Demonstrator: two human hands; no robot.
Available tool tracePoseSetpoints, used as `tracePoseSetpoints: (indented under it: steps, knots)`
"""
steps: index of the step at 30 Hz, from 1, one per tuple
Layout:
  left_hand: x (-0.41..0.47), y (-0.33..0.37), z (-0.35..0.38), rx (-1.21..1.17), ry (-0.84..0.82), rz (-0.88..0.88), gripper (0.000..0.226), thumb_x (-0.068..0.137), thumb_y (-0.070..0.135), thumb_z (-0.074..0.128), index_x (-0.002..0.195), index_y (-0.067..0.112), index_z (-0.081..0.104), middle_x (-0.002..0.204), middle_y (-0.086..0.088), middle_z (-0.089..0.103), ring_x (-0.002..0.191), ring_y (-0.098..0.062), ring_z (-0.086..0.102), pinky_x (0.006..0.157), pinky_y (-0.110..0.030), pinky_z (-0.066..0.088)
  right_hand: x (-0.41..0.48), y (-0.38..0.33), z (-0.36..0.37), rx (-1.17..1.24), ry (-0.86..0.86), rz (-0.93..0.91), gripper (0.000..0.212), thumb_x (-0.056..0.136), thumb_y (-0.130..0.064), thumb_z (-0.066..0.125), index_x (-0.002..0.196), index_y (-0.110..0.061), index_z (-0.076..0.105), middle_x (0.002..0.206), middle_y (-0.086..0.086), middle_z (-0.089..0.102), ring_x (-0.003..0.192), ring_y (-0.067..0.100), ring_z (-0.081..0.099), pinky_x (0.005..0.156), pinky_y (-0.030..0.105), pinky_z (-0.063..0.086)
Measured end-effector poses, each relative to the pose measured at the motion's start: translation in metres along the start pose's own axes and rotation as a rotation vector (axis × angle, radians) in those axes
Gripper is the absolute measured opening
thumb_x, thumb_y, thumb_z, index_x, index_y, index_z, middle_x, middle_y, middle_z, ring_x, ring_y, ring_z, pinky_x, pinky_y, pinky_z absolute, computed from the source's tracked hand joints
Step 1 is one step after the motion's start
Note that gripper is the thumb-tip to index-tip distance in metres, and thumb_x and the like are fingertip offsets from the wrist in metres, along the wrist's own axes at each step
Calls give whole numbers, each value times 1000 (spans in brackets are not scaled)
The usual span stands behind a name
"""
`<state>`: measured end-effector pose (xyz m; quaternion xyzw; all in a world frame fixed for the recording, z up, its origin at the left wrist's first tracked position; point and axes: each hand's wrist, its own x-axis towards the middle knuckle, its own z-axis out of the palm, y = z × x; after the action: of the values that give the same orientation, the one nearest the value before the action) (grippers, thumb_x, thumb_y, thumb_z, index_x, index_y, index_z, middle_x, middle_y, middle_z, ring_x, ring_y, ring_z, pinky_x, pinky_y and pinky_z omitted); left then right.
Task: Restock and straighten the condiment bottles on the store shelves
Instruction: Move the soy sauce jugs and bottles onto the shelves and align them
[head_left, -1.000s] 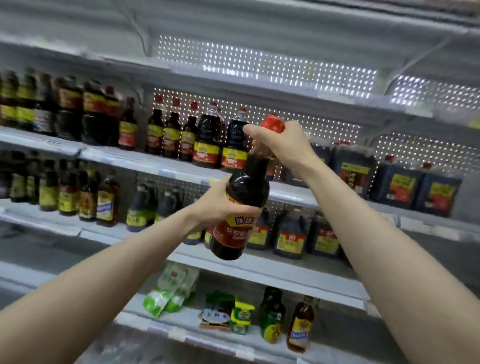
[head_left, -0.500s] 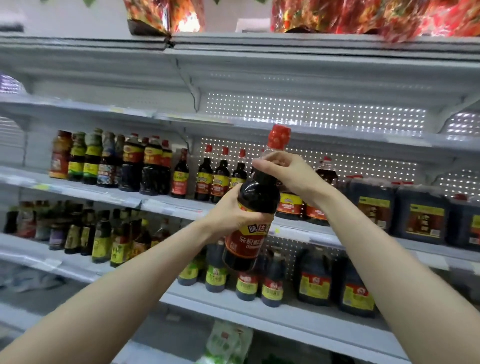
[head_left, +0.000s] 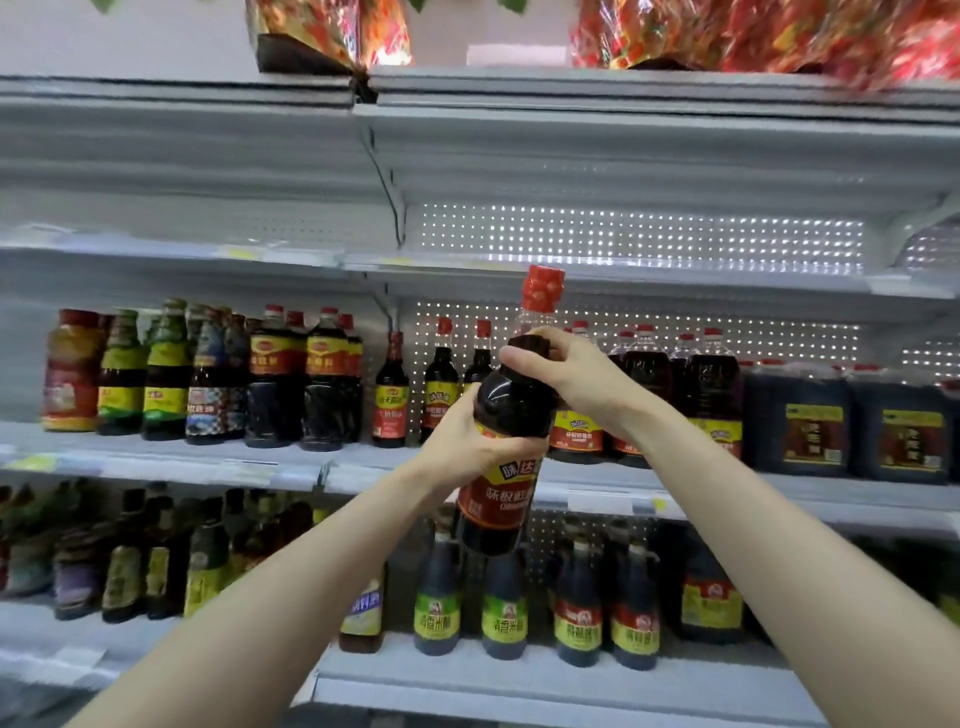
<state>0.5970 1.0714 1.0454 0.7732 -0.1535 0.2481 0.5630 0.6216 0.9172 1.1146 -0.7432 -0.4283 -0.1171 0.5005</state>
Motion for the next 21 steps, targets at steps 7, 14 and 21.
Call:
tracePoseSetpoints:
  steps: [7,14,21]
  knots:
    - [33,-20,-35,-39,-46,18,65,70,19,85,124,26,50,115,2,66,107,-13,63,93,-34,50,42,4,23,-71,25,-21,21,89,-40,64,103,-25,62,104,-2,67,98,12,64,83,27,53]
    - [78,-29,-50,0,-74,81,61,72,19,83,122,29,49,110,10,64,101,-3,61,81,-23,46,83,21,21,-105,71,-54,35,88,-42,65,116,-21,61,108,-2,66,99,13,64,85,29,53]
    - [142,-58,-42,26,-91,100,63,72,20,83,125,29,49,112,9,65,103,-5,61,79,-21,45,128,63,0,-115,82,-76,30,87,-39,66,111,-20,63,104,-2,68,96,11,65,76,21,50]
